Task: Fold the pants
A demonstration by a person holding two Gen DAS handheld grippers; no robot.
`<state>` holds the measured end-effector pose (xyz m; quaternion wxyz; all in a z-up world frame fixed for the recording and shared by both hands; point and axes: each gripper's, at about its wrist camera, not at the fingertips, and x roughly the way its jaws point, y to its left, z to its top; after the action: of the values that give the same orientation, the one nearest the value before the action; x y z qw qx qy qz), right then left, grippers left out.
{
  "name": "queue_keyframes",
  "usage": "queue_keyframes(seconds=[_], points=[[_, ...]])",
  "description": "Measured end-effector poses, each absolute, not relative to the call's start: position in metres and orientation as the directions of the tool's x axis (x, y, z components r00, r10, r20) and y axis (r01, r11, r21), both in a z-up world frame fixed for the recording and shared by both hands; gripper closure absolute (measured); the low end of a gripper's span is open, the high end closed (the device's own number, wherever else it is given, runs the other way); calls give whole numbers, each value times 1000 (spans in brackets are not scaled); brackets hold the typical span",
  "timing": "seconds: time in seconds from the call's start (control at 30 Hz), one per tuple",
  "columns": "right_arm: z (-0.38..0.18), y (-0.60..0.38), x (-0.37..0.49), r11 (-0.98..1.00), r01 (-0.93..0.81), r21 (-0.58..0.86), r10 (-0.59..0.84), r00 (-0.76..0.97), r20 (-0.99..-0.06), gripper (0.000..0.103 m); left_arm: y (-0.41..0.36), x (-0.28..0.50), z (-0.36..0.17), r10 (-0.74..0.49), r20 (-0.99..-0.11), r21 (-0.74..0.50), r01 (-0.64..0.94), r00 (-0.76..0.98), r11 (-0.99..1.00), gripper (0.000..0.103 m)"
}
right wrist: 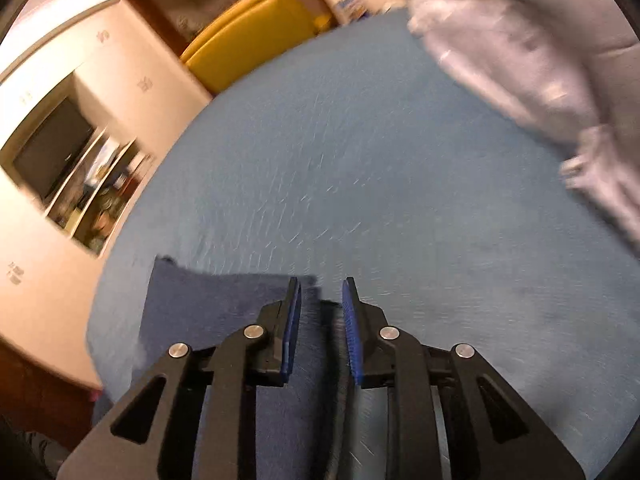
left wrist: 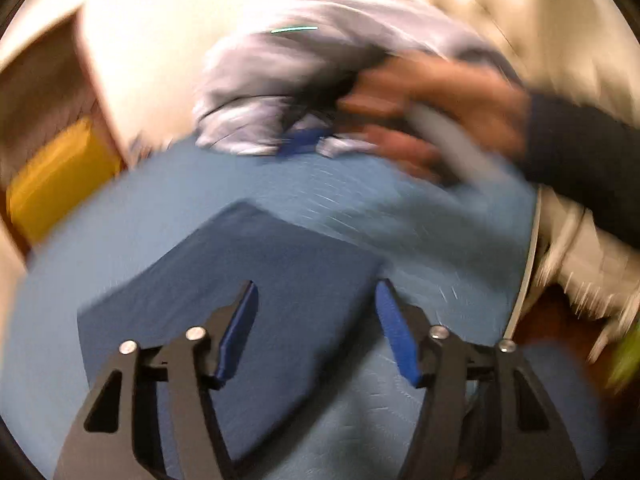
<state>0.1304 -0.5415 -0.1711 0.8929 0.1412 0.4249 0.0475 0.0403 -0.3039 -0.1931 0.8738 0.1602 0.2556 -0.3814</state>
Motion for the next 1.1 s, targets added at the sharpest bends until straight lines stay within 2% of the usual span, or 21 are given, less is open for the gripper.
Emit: queue_keyframes(seconds=[0.07, 0.13, 0.2, 0.27, 0.33, 0.37, 0.43, 0.47, 0.63, 0.83, 1.0, 1.07, 1.1], points=[[-155, -528, 99, 968, 42, 246, 158, 661, -734, 81, -274, 96, -178, -584, -573, -66, 678, 575, 732, 54], [-151, -506, 75, 980, 83, 181, 80, 670, -738, 76, -267, 145, -174, -570, -579, -92, 648, 583, 756, 72], [-159, -478, 55, 980, 158, 118, -17, 663, -749, 76, -280, 192, -177, -581, -616, -113, 670, 532, 734, 81], [-173, -458, 44, 979, 177, 98, -43, 656, -754, 76, -300, 220, -186, -617, -652, -166, 711, 441, 683, 82], [-191, -443, 38, 975, 213, 68, -85, 635, -768, 76, -328, 232, -198, -625, -686, -161, 761, 371, 629, 82], [-197, -438, 39, 973, 224, 50, -103, 622, -776, 76, -349, 241, -218, -626, -722, -188, 787, 295, 587, 82], [-212, -433, 41, 966, 257, -17, -169, 583, -794, 77, -372, 248, -240, -542, -773, -93, 787, 329, 610, 85], [-219, -435, 41, 962, 270, -28, -182, 568, -803, 77, -380, 256, -247, -538, -781, -97, 789, 318, 607, 85], [-236, -439, 41, 959, 277, -62, -208, 535, -819, 77, -389, 266, -250, -531, -784, -102, 776, 323, 623, 85], [-236, -441, 40, 960, 274, -63, -207, 537, -818, 77, -362, 234, -215, -574, -731, -108, 767, 370, 633, 85], [-234, -440, 40, 958, 277, -71, -216, 538, -815, 77, -343, 205, -246, -469, -795, -16, 758, 386, 652, 85], [-234, -440, 40, 958, 275, -74, -217, 538, -814, 77, -333, 197, -253, -451, -797, 6, 751, 403, 660, 83], [-234, -440, 41, 959, 274, -79, -220, 536, -815, 77, -329, 193, -252, -444, -794, 14, 744, 414, 668, 75]])
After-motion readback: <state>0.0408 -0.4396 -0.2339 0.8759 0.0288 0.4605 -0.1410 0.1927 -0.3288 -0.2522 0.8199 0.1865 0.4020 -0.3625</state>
